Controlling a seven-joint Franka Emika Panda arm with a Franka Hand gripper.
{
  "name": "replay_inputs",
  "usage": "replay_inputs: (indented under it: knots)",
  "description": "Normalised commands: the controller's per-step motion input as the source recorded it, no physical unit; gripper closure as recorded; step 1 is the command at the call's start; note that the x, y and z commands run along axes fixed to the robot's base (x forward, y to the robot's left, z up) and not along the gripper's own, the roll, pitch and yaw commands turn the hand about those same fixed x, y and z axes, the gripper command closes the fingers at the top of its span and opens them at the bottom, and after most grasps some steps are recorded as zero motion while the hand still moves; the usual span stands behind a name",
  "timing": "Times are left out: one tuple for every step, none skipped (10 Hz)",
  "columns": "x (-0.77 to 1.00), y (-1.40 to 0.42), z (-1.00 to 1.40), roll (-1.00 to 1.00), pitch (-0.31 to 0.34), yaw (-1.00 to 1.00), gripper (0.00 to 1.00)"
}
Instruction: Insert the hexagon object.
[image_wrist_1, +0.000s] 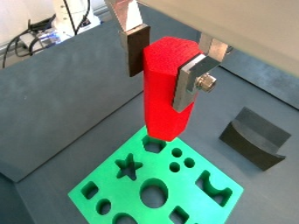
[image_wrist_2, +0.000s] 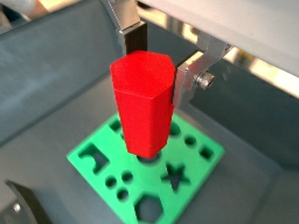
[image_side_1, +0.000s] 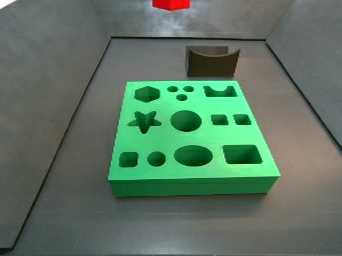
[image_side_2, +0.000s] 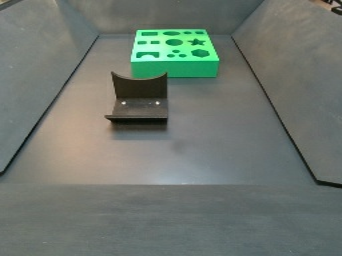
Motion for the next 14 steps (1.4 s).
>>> replay_inputs:
  knots:
    - [-0.46,0.45,-1.0,0.0,0.0,-0.56,1.0]
    - [-0.44,0.48,-1.0,0.0,0.0,-0.52,1.0]
    - [-0.42,0.48,-1.0,0.0,0.0,-0.47,1.0]
    - [-0.23,0.38,-1.0,-0.03,-0.006,-0.34,1.0]
    - [0.0,0.24,-1.0,-0.04,-0.101,0.0,1.0]
    - [0.0,0.18,-0.91,-0.05,-0.161,0.17,1.0]
    - [0.07,0.06,-0.93,-0.03,-0.147,0.3,1.0]
    - [0.14,-0.03,-0.99,0.0,-0.113,0.34,1.0]
    - [0.02,-0.19,-0.87,0.07,-0.163,0.26,1.0]
    - [0.0,-0.22,-0.77,0.08,-0.184,0.21,1.0]
    - [0.0,-0.11,-0.67,0.06,-0.164,0.13,1.0]
    - [-0.08,-0.05,-0.43,0.05,-0.109,0.06,1.0]
    - [-0.08,0.0,-0.2,0.03,-0.027,0.02,1.0]
    - [-0.03,0.01,-0.13,0.06,0.0,0.05,1.0]
